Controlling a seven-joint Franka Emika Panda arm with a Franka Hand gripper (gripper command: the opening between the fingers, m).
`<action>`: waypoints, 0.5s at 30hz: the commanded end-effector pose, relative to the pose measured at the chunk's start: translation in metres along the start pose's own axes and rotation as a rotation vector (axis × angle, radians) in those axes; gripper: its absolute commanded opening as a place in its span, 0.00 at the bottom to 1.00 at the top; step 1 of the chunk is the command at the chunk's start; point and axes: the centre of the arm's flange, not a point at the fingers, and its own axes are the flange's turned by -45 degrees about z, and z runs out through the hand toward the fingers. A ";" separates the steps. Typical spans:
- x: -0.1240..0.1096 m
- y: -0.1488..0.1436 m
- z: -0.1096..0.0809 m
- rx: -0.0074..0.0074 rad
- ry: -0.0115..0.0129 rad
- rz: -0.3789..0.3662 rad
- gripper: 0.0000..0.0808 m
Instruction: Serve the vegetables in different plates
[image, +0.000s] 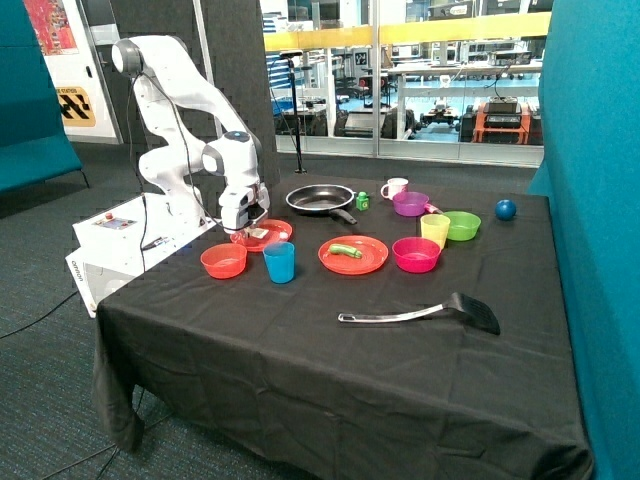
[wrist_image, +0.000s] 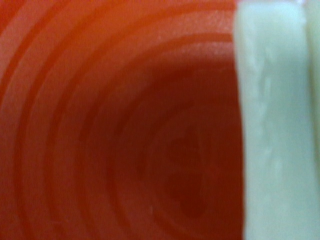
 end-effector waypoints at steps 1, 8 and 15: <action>0.001 -0.005 0.001 -0.0012 0.0000 -0.019 0.62; 0.006 -0.009 -0.001 -0.0012 0.0000 -0.033 0.96; 0.005 -0.011 -0.001 -0.0012 0.0000 -0.037 1.00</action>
